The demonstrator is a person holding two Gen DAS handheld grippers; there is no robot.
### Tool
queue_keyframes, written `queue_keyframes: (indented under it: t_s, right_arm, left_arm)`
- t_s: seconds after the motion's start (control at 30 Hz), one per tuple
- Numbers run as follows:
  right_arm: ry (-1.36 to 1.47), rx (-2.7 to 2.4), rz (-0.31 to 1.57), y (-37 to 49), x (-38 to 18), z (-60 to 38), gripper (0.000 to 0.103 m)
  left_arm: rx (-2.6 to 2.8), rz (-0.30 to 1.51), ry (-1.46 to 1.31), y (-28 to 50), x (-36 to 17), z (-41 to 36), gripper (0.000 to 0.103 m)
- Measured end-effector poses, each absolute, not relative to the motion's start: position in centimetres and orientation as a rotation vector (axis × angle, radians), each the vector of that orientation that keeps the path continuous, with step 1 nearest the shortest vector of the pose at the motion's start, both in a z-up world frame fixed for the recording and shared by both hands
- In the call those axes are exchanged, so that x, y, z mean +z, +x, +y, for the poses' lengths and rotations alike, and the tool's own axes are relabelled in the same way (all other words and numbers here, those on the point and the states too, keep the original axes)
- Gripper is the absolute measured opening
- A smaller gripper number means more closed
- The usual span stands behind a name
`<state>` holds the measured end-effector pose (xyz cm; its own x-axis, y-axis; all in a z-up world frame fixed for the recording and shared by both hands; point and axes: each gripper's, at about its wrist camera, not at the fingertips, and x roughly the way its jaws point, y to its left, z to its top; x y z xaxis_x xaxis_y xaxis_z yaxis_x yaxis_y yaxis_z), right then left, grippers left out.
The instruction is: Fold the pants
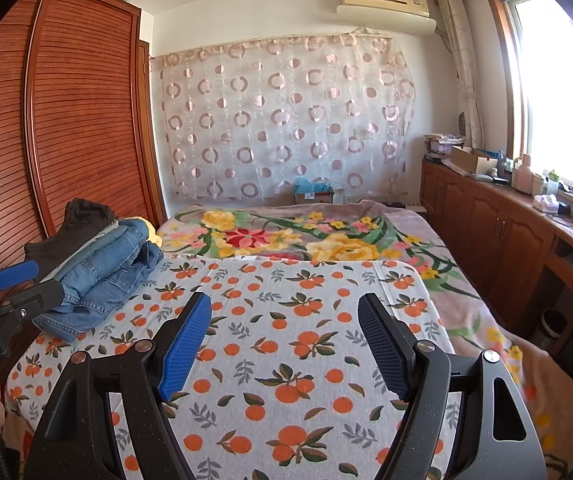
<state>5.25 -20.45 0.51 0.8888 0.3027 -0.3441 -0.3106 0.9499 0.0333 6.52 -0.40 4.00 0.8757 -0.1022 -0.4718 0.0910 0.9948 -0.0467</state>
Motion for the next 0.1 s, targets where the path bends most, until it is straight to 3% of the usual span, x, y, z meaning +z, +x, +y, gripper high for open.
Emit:
queue_keyframes:
  t_s: [0.1]
  right_arm:
    - [-0.023,0.318,0.353,5.22,0.50,-20.42,0.078]
  left_arm:
    - [-0.101,0.494,-0.023,6.44,4.02,-0.39,0.088]
